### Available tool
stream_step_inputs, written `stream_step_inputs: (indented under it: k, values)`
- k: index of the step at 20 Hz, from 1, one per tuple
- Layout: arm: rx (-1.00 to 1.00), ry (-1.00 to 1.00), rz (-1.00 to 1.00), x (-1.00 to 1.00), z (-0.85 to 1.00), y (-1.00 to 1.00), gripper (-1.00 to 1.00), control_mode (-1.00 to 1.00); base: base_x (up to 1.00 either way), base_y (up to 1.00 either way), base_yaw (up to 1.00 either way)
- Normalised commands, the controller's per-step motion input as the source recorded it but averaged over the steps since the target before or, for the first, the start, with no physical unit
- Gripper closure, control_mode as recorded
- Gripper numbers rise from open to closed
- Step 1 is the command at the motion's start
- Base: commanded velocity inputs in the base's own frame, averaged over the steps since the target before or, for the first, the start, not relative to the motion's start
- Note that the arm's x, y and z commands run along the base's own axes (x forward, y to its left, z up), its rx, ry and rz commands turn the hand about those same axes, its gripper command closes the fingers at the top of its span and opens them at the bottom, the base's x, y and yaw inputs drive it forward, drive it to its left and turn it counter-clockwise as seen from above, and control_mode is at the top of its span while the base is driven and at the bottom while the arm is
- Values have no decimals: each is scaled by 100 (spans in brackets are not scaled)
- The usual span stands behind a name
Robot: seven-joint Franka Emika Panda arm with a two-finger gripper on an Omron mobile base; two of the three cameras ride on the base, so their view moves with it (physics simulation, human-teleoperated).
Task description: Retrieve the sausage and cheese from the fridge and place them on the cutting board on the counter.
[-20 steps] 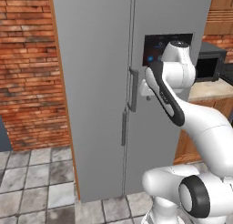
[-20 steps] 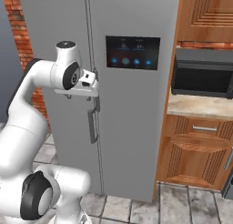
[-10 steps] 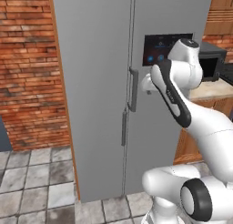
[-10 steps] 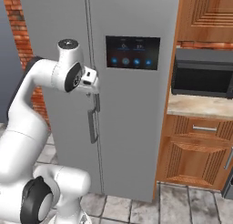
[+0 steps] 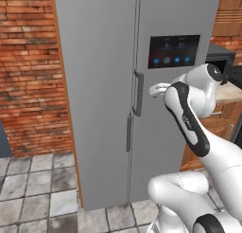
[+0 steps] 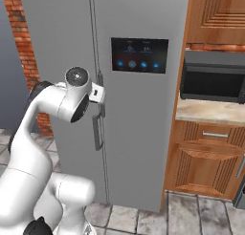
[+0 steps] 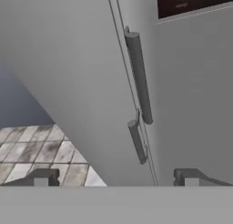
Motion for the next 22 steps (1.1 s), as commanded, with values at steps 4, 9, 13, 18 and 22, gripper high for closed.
stream_step_inputs:
  k: [4,9,13,18,22]
  values:
    - [5,-6,0,24,-10,11,-100,-100,0,0,0]
    - [0,0,-1,42,-17,25,-100,-100,0,0,0]
    - [2,3,-3,69,-5,3,-100,-100,0,0,0]
    - [6,9,-3,79,0,-41,-100,-100,0,0,0]
    - [7,4,-2,77,-3,-14,-100,-100,0,0,0]
